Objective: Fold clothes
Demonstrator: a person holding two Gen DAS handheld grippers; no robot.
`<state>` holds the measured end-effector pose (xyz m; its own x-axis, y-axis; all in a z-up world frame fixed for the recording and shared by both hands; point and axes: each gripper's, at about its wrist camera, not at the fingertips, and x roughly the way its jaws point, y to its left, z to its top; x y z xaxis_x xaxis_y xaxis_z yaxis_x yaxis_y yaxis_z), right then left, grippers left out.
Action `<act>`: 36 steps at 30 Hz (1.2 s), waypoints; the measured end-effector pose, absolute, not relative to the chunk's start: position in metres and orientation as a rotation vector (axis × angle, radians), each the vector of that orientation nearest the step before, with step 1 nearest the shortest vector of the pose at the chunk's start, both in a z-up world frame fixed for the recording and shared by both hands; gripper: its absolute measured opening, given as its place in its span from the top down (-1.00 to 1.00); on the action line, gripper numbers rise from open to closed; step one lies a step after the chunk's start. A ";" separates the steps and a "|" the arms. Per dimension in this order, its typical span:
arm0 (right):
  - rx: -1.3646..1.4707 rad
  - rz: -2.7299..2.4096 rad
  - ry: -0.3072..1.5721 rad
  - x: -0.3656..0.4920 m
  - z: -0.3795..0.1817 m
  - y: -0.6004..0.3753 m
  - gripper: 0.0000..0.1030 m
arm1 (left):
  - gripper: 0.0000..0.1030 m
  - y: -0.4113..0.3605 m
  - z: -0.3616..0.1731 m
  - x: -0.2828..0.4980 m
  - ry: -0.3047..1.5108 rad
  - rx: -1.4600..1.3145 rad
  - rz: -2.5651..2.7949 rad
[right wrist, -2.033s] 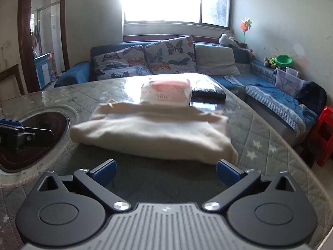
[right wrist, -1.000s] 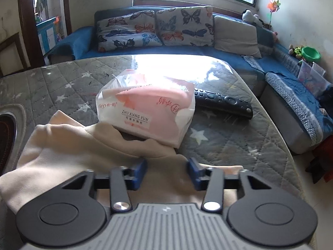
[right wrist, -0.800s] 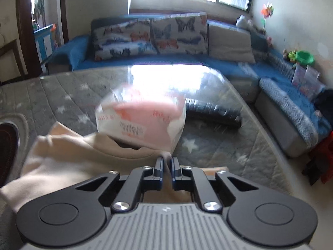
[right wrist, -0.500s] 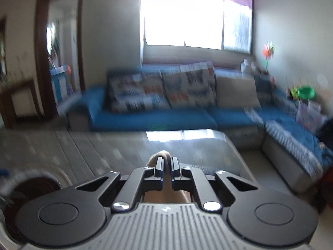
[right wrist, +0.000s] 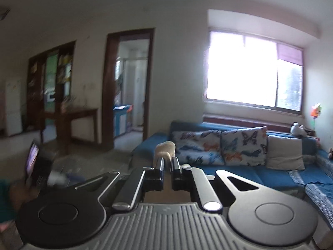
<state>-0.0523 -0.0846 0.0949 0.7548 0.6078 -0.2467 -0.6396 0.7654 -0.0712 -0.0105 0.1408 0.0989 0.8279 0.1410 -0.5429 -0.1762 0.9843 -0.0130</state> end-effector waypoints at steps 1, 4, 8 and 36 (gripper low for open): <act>-0.166 0.703 0.231 -0.065 0.089 -0.085 0.89 | -1.00 0.142 0.099 -0.013 0.575 -0.060 0.172; -0.194 0.735 0.274 -0.090 0.075 -0.086 0.88 | -1.00 0.140 0.095 -0.021 0.583 -0.083 0.171; -0.231 0.733 0.322 -0.104 0.061 -0.083 0.85 | -1.00 0.131 0.086 -0.032 0.583 -0.125 0.155; -0.232 0.573 0.685 -0.058 -0.081 -0.048 0.12 | -0.82 0.079 -0.014 -0.015 0.749 -0.123 -0.011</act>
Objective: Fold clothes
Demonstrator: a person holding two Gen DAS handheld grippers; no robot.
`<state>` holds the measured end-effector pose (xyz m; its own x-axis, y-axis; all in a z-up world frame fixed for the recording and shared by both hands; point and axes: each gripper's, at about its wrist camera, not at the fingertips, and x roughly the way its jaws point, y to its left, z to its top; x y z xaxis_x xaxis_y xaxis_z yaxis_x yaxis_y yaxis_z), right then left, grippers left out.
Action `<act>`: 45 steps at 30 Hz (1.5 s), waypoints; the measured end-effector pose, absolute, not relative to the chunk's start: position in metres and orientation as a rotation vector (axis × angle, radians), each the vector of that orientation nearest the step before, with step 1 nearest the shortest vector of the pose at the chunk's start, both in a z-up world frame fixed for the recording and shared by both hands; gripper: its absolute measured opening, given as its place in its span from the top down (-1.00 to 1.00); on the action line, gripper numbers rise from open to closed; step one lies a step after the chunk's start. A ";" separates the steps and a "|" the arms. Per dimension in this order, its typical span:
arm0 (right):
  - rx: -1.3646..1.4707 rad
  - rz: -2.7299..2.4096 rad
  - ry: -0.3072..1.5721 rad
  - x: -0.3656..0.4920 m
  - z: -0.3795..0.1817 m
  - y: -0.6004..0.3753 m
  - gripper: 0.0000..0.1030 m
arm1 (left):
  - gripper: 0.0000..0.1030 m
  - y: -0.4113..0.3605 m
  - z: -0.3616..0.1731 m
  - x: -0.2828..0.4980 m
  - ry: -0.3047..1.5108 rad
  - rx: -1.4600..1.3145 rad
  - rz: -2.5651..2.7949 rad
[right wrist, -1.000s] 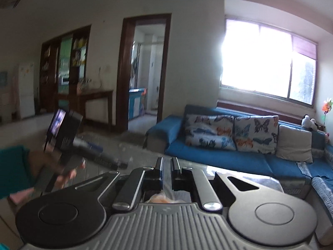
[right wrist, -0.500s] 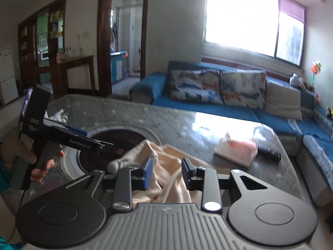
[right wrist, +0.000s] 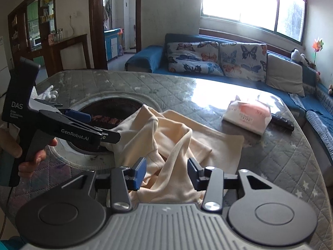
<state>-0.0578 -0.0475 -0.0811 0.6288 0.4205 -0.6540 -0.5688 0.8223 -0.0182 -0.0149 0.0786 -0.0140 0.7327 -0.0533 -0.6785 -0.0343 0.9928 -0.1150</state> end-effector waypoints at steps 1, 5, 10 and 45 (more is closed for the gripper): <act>-0.230 0.568 0.687 -0.058 -0.082 -0.047 0.10 | -0.78 0.078 -0.016 -0.015 0.750 -0.119 -0.016; -0.212 0.538 0.697 -0.056 -0.085 -0.046 0.04 | -0.65 0.075 -0.020 -0.017 0.749 -0.095 -0.029; -0.214 0.498 0.712 -0.057 -0.088 -0.041 0.02 | -0.50 0.074 -0.026 -0.019 0.752 -0.105 -0.057; -0.234 0.390 0.776 -0.045 -0.109 -0.033 -0.06 | -0.07 0.077 -0.054 -0.016 0.781 -0.162 -0.128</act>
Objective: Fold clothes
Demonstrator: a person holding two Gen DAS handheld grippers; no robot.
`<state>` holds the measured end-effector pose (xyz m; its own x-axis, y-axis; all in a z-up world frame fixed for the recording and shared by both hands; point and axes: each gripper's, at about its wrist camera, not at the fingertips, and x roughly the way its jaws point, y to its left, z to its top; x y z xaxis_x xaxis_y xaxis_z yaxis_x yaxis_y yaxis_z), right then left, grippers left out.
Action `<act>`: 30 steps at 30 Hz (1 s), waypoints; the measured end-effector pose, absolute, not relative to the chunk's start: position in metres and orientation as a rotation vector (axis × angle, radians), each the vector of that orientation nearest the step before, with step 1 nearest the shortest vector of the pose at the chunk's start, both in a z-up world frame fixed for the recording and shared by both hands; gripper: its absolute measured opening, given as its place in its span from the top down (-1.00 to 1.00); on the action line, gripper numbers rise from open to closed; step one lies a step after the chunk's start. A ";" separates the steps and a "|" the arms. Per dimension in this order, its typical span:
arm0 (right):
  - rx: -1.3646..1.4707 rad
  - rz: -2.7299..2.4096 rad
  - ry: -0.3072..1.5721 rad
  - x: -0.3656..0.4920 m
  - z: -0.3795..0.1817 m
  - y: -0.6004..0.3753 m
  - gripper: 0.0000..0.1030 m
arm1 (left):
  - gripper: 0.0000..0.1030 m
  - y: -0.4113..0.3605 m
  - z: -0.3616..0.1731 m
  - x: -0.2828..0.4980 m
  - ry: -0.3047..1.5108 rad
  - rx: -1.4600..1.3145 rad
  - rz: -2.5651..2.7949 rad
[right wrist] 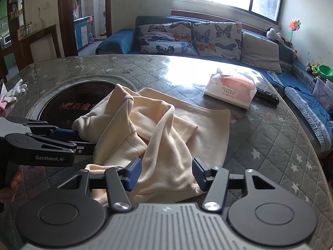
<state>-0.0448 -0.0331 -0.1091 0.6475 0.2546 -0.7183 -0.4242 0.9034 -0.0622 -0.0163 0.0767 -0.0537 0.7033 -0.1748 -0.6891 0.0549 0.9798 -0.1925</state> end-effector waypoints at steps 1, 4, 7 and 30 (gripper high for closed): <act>-0.235 0.390 0.776 -0.045 -0.109 -0.033 -0.06 | -0.07 0.077 -0.054 -0.017 0.782 -0.164 -0.129; -0.236 0.390 0.776 -0.045 -0.110 -0.032 -0.06 | -0.04 0.077 -0.054 -0.017 0.783 -0.167 -0.130; -0.240 0.390 0.777 -0.045 -0.110 -0.031 -0.06 | -0.01 0.077 -0.054 -0.018 0.784 -0.167 -0.134; -0.254 0.399 0.792 -0.046 -0.119 -0.027 -0.07 | 0.14 0.074 -0.053 -0.022 0.791 -0.160 -0.146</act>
